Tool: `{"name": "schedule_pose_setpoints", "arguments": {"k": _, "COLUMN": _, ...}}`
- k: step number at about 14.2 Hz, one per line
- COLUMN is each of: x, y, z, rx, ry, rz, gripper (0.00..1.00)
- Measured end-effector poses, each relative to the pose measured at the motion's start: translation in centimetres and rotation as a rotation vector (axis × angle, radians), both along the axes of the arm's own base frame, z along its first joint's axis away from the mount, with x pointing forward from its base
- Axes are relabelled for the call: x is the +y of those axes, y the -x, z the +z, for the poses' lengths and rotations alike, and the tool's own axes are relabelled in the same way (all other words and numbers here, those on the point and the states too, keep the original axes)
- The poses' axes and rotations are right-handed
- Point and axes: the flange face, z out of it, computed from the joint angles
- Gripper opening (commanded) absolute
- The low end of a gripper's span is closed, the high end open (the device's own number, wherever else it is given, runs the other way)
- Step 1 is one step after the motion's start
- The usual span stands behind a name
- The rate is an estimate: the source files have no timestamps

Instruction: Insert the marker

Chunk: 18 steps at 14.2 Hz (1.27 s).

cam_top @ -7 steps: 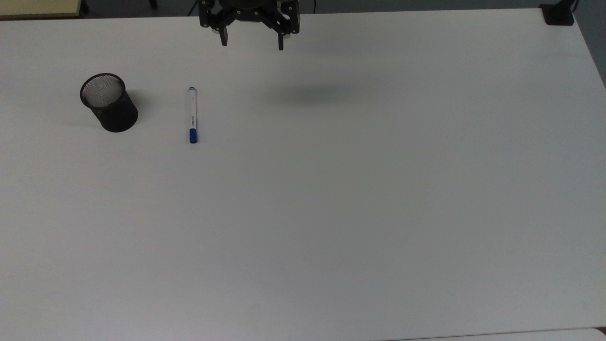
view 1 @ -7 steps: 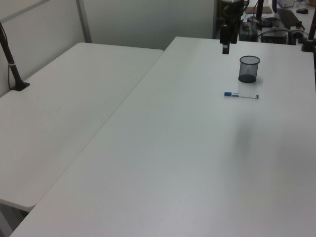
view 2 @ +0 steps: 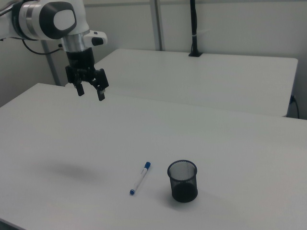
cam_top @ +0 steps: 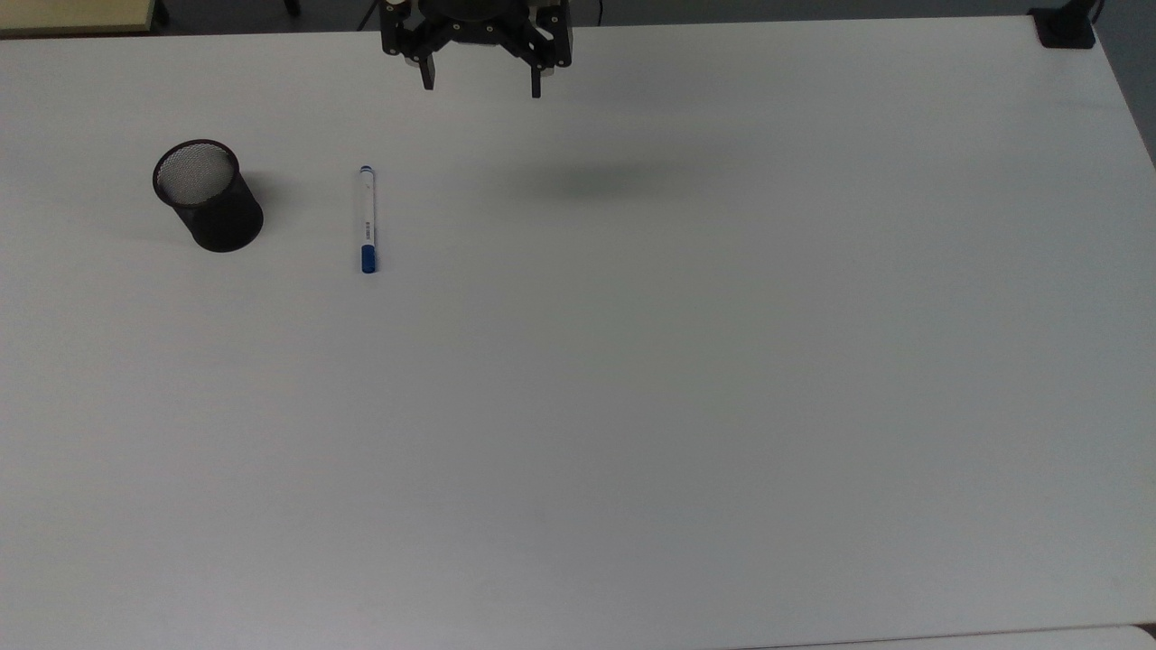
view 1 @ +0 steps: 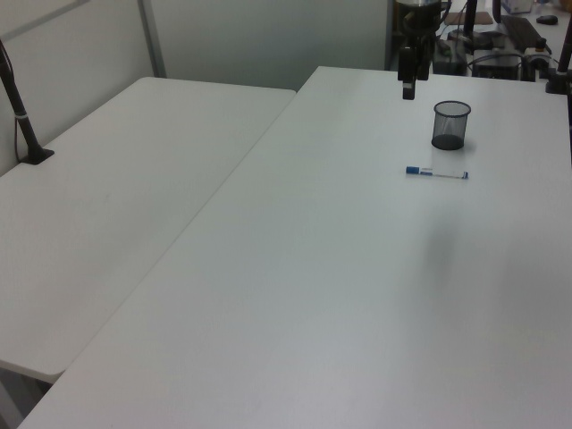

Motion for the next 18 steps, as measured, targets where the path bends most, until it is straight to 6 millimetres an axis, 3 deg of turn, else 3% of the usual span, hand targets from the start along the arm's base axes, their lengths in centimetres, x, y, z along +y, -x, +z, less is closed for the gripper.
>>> {"name": "schedule_pose_setpoints", "arguments": {"k": 7, "x": -0.2, "y": 0.0, "z": 0.0, "rx": -0.001, "ry": 0.018, "rz": 0.002, "gripper": 1.00}}
{"name": "schedule_pose_setpoints", "arguments": {"k": 12, "x": -2.5, "y": -0.3, "z": -0.5, "rx": 0.011, "ry": 0.056, "rz": 0.050, "gripper": 1.00}}
{"name": "schedule_pose_setpoints", "arguments": {"k": 15, "x": -6.9, "y": -1.2, "z": -3.0, "rx": 0.046, "ry": 0.051, "rz": 0.063, "gripper": 1.00}}
{"name": "schedule_pose_setpoints", "arguments": {"k": 16, "x": -7.5, "y": -1.6, "z": -3.8, "rx": 0.049, "ry": 0.050, "rz": 0.060, "gripper": 1.00}}
{"name": "schedule_pose_setpoints", "arguments": {"k": 18, "x": -9.3, "y": -3.0, "z": -7.4, "rx": 0.059, "ry": 0.049, "rz": 0.038, "gripper": 1.00}}
